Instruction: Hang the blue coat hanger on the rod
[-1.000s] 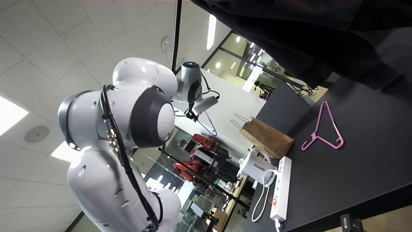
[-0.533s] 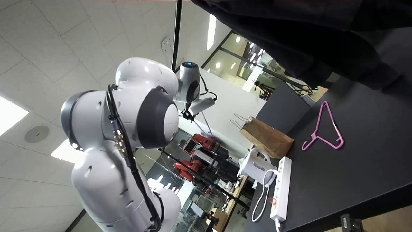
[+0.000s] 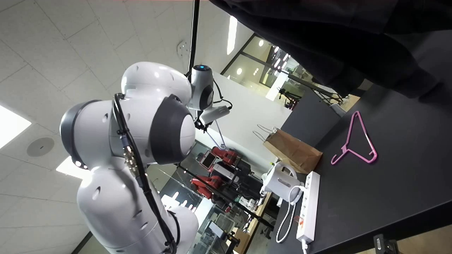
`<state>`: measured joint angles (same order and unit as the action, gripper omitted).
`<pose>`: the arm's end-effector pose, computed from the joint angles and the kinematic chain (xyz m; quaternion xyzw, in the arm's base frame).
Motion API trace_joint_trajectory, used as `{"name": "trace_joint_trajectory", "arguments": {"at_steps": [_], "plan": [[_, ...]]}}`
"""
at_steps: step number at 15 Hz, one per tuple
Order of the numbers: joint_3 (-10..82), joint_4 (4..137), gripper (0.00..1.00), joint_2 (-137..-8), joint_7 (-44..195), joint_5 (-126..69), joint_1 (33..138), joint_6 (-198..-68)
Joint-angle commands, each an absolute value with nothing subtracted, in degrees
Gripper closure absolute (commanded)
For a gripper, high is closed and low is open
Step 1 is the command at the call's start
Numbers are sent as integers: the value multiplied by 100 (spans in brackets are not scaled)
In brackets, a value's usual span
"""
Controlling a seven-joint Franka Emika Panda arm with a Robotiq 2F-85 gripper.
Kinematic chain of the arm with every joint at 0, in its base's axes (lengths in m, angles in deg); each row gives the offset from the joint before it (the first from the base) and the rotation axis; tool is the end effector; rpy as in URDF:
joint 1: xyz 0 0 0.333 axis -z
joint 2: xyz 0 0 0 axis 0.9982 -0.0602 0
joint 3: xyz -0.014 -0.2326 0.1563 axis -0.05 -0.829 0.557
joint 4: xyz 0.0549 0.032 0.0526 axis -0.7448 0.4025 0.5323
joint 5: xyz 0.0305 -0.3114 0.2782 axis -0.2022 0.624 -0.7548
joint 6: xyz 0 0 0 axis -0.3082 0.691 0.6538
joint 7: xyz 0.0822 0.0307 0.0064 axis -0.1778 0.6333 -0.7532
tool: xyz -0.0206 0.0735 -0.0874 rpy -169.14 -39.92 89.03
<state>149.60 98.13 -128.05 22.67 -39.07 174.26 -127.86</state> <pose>0.5477 0.0406 0.5394 -0.6568 -0.3831 -0.3718 0.5325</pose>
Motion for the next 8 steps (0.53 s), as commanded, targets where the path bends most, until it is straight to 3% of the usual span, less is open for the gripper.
{"name": "trace_joint_trajectory", "arguments": {"at_steps": [1, 8], "plan": [[15104, 9668, 98, -12921, 2621, -3898, 17385, -12606], [15220, 9599, 98, -13082, 2722, -3853, 17324, -12576]]}}
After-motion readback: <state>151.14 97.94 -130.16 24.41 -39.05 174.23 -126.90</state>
